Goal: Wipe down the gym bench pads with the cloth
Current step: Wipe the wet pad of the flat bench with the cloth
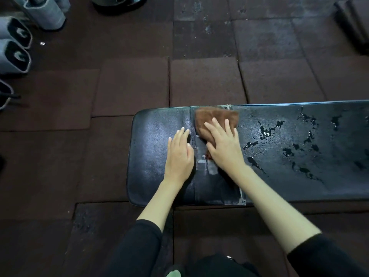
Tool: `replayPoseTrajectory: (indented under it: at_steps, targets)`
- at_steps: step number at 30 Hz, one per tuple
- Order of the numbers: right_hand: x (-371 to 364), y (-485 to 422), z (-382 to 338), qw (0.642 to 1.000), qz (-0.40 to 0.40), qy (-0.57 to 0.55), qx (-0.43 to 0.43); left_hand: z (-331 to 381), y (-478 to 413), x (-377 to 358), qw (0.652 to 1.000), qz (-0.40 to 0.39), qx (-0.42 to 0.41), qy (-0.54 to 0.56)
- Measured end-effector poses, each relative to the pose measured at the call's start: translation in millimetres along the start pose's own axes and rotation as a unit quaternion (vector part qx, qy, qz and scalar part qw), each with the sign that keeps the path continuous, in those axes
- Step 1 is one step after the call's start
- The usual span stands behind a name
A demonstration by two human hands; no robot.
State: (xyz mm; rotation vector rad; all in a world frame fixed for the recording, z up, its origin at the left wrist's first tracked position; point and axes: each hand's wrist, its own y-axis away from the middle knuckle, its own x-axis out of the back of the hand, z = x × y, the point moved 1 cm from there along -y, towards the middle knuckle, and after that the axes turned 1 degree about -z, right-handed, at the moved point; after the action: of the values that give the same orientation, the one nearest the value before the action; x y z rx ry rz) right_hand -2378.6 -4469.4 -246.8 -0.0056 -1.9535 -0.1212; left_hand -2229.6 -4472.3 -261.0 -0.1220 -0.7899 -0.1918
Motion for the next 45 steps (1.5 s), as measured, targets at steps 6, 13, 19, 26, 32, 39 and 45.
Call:
replayPoseTrajectory:
  at_steps: [6,13,19,26,32,39,45]
  targets:
    - [-13,76,-2,0.998,-0.024,0.022,0.06,7,8,4,0.999,0.036,0.003,0.019]
    - [9,113,61,0.999,-0.015,0.026,0.029,39,47,-31,0.987,0.001,-0.084,-0.134]
    - [28,108,111,0.98,0.081,-0.038,-0.177,47,62,-58,0.963,-0.06,-0.123,-0.234]
    - [6,103,54,0.971,0.1,-0.01,-0.216,45,61,-60,0.96,-0.065,-0.113,-0.25]
    - [3,120,66,0.996,0.056,0.018,-0.07,46,60,-60,0.96,-0.072,-0.112,-0.248]
    - [6,122,75,0.997,0.049,0.026,-0.045,63,62,-62,0.967,-0.054,-0.081,-0.236]
    - [23,128,124,0.999,0.028,0.028,-0.014,91,73,-91,0.968,-0.069,-0.077,-0.231]
